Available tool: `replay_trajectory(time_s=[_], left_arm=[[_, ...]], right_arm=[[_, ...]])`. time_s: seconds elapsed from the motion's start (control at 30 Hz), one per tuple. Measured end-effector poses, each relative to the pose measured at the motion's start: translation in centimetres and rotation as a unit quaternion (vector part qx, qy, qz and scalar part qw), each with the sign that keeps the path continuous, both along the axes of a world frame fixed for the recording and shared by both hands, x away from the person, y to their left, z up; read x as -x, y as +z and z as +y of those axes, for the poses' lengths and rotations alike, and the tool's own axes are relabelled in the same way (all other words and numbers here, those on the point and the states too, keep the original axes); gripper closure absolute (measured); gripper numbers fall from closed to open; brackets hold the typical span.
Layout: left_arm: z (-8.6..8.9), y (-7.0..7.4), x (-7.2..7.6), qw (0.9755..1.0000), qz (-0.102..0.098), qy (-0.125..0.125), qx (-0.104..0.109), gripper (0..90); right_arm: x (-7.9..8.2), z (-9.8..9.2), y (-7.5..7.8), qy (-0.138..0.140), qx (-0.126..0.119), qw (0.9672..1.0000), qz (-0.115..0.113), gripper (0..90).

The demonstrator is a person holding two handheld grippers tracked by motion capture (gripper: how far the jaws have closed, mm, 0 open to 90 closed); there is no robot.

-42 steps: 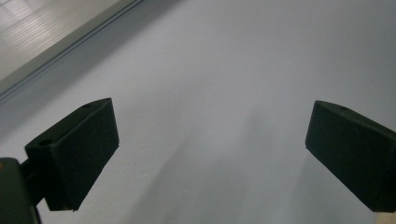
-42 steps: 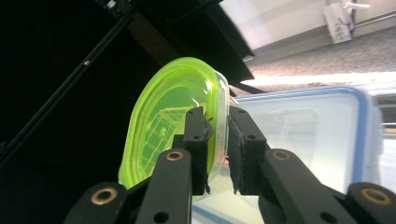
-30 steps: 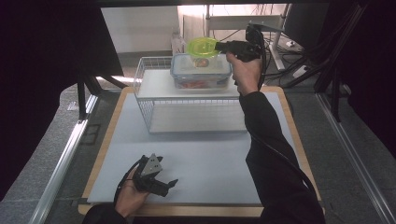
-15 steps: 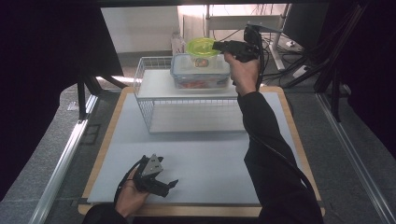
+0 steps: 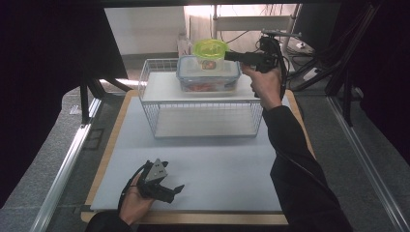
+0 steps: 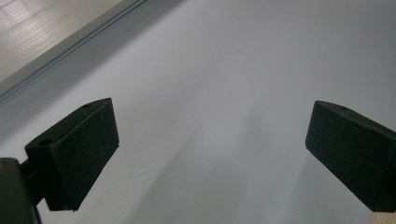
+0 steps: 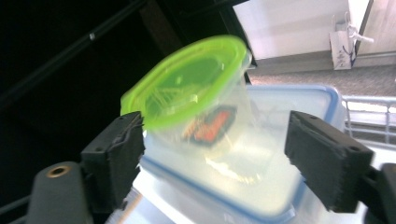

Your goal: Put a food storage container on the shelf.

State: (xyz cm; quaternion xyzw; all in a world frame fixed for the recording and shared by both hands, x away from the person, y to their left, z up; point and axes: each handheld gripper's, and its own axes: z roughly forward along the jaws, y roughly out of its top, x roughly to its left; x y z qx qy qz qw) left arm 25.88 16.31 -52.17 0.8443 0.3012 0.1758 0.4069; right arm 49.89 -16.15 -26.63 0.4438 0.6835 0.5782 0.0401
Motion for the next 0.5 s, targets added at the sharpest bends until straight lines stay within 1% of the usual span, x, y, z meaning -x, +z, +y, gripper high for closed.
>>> replay_trajectory(time_s=[0.07, 0.2, 0.3, 0.37, 0.5], left_arm=[[0.0, 0.1, 0.0, 1.0, 0.002, 0.001, 0.004, 2.5], [0.1, 0.1, 0.0, 1.0, 0.002, 0.002, 0.005, 2.5], [0.1, 0.1, 0.0, 1.0, -0.001, 0.002, 0.008, 2.3], [0.1, 0.0, 0.0, 1.0, -0.002, 0.002, 0.009, 2.2], [0.0, 0.0, 0.0, 1.0, -0.003, 0.001, 0.009, 1.8]], right_arm=[[0.7, -0.2, -0.4, 0.006, 0.016, 0.9998, -0.009, 16.9], [2.2, -0.7, -1.2, 0.018, 0.039, 0.9987, -0.028, 13.7], [3.4, -0.9, -1.9, 0.027, 0.058, 0.997, -0.042, 10.6], [4.1, -1.1, -2.4, 0.032, 0.065, 0.996, -0.053, 9.4], [5.5, -1.3, -3.2, 0.036, 0.072, 0.9949, -0.061, 8.3]])
